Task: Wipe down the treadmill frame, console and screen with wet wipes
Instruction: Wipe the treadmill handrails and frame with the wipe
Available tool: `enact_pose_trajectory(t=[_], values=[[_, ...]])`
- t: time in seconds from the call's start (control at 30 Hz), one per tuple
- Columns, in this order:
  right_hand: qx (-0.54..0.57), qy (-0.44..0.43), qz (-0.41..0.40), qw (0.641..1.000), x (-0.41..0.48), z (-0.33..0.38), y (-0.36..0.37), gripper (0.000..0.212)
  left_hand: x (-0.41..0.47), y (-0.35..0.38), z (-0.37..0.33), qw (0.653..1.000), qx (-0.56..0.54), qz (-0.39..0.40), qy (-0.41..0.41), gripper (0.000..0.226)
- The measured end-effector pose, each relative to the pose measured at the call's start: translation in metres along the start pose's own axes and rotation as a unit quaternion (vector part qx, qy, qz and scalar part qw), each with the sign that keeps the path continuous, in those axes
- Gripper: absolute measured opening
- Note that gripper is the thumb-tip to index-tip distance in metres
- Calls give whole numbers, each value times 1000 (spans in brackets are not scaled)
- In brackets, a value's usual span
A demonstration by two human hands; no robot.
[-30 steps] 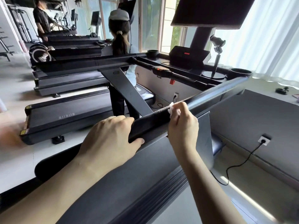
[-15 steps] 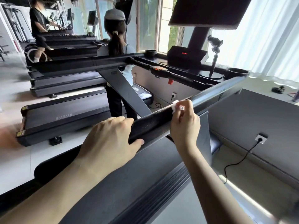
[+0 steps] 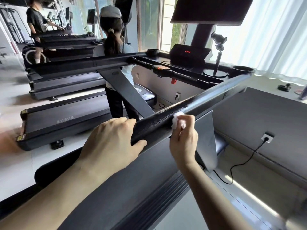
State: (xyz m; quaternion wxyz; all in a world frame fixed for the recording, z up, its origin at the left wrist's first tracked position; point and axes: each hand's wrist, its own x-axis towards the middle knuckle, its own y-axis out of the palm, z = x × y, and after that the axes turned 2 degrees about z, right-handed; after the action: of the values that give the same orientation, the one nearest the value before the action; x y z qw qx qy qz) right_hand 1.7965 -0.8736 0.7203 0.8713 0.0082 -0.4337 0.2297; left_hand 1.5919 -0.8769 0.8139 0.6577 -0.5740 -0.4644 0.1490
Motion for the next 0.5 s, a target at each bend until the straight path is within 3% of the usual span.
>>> enact_pose_trajectory(t=[0.13, 0.2, 0.37, 0.43, 0.5], values=[[46, 109, -66, 991, 10, 2, 6, 5, 0, -2, 0, 1000, -10, 9, -1, 37], [74, 106, -45, 991, -9, 18, 10, 4, -1, -2, -1, 1000, -11, 9, -3, 36], [78, -114, 109, 984, -60, 40, 1, 4, 0, -3, -2, 1000, -6, 8, 1, 32], [65, -186, 125, 972, -50, 30, 0, 5, 0, -3, -1, 1000, -5, 8, 4, 32], [43, -174, 97, 979, -33, 18, 0, 7, 0, -3, -1, 1000, -9, 9, 2, 34]])
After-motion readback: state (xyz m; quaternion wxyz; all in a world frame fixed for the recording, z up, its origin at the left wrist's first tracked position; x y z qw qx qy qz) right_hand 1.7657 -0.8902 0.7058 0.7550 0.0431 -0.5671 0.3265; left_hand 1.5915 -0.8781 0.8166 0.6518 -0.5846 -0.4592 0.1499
